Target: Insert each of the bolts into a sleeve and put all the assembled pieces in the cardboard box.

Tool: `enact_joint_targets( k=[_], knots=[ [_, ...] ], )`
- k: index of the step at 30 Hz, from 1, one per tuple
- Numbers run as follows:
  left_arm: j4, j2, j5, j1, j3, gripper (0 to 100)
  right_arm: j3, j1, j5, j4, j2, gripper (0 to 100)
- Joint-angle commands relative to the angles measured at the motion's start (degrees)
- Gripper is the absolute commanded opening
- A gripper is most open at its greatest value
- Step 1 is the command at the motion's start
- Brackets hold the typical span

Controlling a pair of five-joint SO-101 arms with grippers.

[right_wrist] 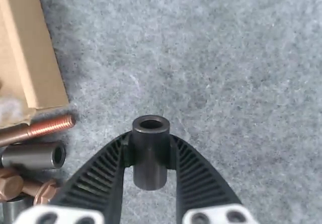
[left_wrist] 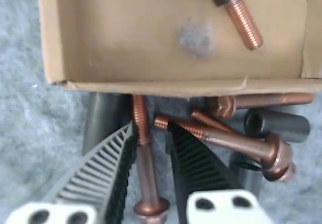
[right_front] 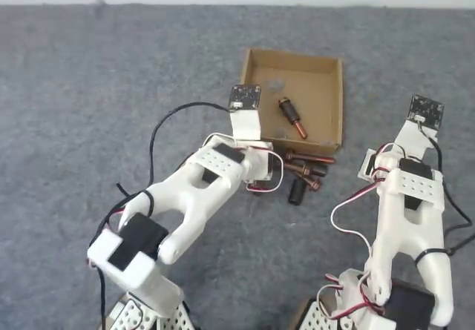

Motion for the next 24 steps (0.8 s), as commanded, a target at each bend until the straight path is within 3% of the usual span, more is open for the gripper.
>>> enact_joint_targets(
  k=[1, 10, 24],
  knots=[
    [6.33, 3.34, 0.79, -0.44, -7.60, 9, -0.26, 0.57, -0.53, -1.19, -1.36, 0.6],
    [19.87, 13.10, 0.62, -0.53, -19.82, 9, -0.26, 0.57, -0.53, -1.19, -1.36, 0.6],
    [18.73, 7.21, -1.23, -1.41, -15.60, 9, -0.26, 0.57, -0.53, -1.19, -1.36, 0.6]
  ],
)
